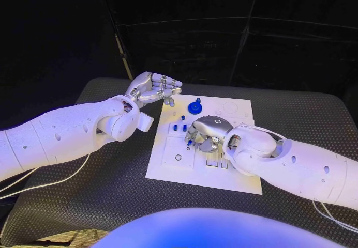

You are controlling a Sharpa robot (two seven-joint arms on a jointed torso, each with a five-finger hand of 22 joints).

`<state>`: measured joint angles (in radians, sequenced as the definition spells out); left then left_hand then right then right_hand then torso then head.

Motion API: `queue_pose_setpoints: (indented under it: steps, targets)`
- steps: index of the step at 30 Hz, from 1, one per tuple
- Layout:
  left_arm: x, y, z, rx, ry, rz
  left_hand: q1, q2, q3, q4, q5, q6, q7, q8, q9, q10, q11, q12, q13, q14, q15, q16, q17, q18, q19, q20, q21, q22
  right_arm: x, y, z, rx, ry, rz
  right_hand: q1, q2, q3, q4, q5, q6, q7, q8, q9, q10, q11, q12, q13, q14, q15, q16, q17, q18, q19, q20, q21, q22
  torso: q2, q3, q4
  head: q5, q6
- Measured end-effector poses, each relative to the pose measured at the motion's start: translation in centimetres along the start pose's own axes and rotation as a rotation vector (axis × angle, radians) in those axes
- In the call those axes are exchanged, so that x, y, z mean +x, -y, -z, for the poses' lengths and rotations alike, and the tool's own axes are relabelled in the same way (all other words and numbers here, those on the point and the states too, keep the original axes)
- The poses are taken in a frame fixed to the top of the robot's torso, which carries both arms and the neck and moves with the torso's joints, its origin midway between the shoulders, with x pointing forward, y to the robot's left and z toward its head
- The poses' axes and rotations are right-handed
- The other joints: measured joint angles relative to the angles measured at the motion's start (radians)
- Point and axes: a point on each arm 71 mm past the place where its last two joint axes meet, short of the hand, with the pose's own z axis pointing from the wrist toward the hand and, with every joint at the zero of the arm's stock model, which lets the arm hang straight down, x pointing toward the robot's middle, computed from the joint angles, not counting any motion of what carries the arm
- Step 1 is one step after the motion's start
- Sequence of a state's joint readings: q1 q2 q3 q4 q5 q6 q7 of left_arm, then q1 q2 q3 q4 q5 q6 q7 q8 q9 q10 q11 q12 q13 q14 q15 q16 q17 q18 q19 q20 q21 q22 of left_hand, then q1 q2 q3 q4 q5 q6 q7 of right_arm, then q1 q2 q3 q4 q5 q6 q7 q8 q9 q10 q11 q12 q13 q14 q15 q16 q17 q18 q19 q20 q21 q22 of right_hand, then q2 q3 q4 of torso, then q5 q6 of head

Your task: Assemble the parts on the task board

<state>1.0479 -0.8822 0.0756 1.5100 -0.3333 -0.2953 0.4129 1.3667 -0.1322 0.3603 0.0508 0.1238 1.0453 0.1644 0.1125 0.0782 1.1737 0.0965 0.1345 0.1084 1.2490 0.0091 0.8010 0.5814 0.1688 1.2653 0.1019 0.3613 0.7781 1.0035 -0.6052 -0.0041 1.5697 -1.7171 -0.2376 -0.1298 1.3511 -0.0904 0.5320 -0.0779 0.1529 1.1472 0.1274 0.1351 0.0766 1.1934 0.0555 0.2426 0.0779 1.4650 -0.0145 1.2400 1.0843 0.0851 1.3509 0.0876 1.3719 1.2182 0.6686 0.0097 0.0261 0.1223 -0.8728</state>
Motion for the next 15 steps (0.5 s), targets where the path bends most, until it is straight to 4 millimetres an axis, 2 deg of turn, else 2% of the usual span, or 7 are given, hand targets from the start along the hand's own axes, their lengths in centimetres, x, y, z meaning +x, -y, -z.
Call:
queue_pose_setpoints:
  steps: [15]
  targets:
    - [-0.02, -0.05, -0.05, -0.001, -0.001, 0.000, 0.000, 0.000, 0.000, 0.000, 0.000, 0.000, 0.000, 0.000, 0.000, 0.000, 0.000, 0.000, 0.000, 0.000, 0.000, 0.000, 0.000, 0.000, 0.000, 0.000, 0.000, -0.001, 0.80, 0.04, 0.14, 0.001, -0.037, 0.010, -0.009, 0.001, 0.000, 0.000, 0.000, -0.002, 0.001, 0.001, -0.001, 0.000, 0.000, 0.000, 0.000, 0.000, 0.000, 0.000, 0.000, 0.000, 0.000, 0.000, 0.000, 0.001, 0.000, -0.0003, 0.0005, 0.002, 0.000]
